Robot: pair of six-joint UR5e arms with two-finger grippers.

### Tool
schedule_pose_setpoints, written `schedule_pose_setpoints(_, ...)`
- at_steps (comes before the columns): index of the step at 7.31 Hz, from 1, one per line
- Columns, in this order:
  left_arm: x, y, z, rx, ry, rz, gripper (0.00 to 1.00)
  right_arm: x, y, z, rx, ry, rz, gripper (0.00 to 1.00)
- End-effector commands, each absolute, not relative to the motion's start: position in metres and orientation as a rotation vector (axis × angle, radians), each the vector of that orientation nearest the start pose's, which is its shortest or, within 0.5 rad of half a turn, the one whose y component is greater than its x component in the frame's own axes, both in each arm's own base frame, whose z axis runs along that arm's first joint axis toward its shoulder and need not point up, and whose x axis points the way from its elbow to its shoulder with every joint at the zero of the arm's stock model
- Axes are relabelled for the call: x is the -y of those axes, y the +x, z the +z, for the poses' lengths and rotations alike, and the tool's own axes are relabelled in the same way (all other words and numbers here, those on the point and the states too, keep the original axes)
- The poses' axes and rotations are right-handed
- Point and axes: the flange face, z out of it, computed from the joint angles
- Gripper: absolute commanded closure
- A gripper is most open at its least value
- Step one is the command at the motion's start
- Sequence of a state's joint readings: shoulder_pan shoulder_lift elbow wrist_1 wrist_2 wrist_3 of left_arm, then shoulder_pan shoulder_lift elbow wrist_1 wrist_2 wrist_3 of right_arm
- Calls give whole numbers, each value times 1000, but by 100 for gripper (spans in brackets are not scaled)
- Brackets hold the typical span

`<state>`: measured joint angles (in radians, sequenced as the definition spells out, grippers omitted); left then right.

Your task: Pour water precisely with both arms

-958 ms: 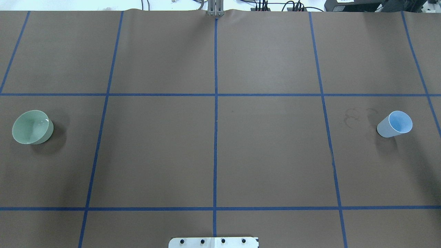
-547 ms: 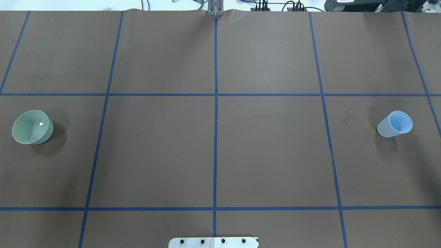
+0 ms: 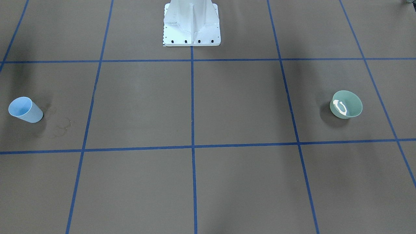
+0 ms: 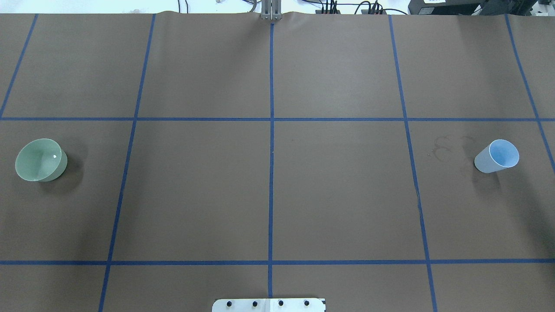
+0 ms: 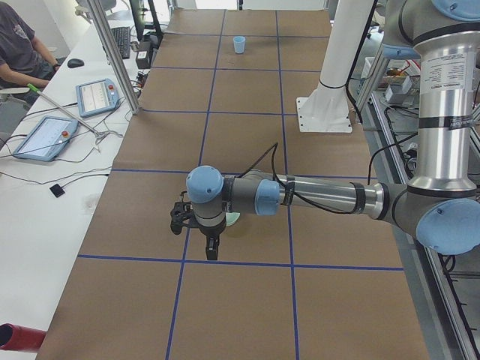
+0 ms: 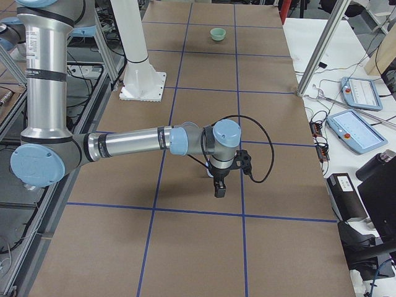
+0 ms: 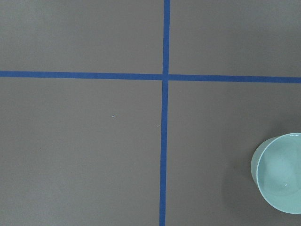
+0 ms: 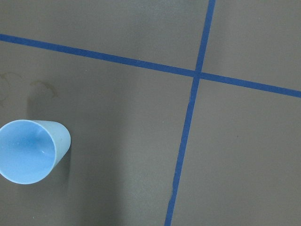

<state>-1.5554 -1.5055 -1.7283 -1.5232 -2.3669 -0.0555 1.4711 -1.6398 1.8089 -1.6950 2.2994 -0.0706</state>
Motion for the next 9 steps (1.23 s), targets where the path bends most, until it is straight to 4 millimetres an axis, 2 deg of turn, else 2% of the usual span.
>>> schedule_pose_setpoints(1,467,-55,615,-797,13,-21,0,464,21,588,730,36,-181,0)
schedule_pose_setpoints(4,467,-55,619,-800,5,-26,1,463,21,590,732,31,-177,0)
schedule_pose_setpoints(7,468,-54,620,-804,-1,-30,1,452,22,606,734,-3,-162,0)
schedule_pose_setpoints(9,469,-54,618,-806,-3,-30,1,452,22,608,734,-8,-160,0)
